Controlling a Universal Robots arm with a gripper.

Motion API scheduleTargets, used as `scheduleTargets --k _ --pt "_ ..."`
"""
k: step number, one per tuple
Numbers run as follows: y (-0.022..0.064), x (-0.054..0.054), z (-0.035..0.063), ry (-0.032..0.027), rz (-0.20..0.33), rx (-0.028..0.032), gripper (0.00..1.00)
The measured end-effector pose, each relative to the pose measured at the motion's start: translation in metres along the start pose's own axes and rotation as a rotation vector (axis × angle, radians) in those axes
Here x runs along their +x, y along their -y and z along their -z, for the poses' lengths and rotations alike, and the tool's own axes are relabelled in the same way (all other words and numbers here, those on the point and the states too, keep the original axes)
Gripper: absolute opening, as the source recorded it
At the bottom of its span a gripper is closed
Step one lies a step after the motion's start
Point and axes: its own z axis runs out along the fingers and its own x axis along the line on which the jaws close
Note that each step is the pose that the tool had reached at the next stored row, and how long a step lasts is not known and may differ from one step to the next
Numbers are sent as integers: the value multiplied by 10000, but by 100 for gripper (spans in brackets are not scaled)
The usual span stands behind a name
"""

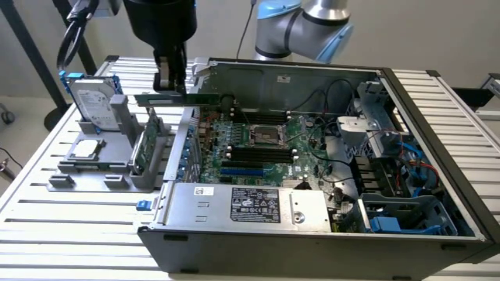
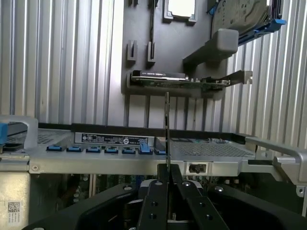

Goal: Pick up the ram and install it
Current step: 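Pick up the ram and move it above insertion slot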

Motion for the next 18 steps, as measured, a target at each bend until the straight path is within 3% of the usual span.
scheduleTargets --k 12,18 --pt "546 38 -26 6 18 -15 14" --pt "819 65 -87 -29 16 -23 14"
